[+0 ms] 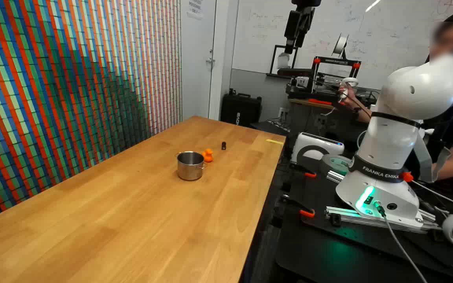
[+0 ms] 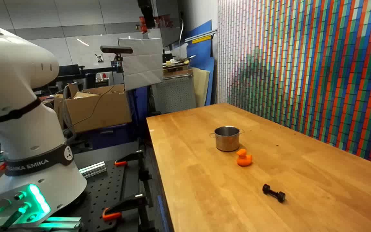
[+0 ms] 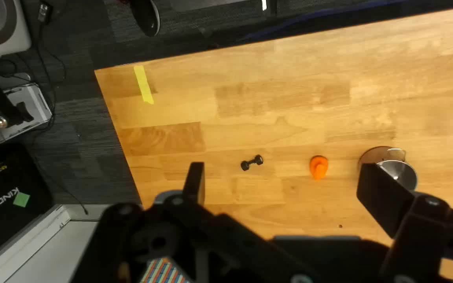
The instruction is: Put the orange duck in the pot
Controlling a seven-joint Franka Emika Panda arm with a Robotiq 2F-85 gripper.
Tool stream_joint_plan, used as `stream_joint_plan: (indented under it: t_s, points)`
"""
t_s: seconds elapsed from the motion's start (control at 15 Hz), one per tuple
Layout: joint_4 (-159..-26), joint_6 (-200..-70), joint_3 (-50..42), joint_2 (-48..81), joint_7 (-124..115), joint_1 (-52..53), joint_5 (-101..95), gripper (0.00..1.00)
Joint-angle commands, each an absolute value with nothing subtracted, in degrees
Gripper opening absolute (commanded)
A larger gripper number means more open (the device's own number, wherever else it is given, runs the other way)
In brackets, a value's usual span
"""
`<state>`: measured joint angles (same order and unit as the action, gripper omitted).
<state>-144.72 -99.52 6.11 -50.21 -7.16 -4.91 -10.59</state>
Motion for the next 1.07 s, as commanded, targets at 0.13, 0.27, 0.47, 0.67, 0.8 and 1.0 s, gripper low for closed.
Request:
stream_joint_plan:
  t_s: [0.13,0.27,0.47,0.67,0.8,1.0]
  points:
    - [-144.09,-99.25,5.41,-50.28,-7.8,-3.83,-11.19,1.0]
    - [-144.07,-99.25,5.41,-50.29,-7.8,-3.83,-11.19,1.0]
    - [-143.33,-103.32,6.34,-48.59,-8.12,-2.92,-11.13,1.0]
    - [-141.85,-113.54,7.64,-40.69,-9.12,-1.88,-10.74,1.0]
    - [-140.32,-120.1,8.35,-33.24,-9.9,-2.4,-10.99,1.0]
    - [-138.71,-126.78,8.31,-23.64,-10.75,-2.97,-11.63,1.0]
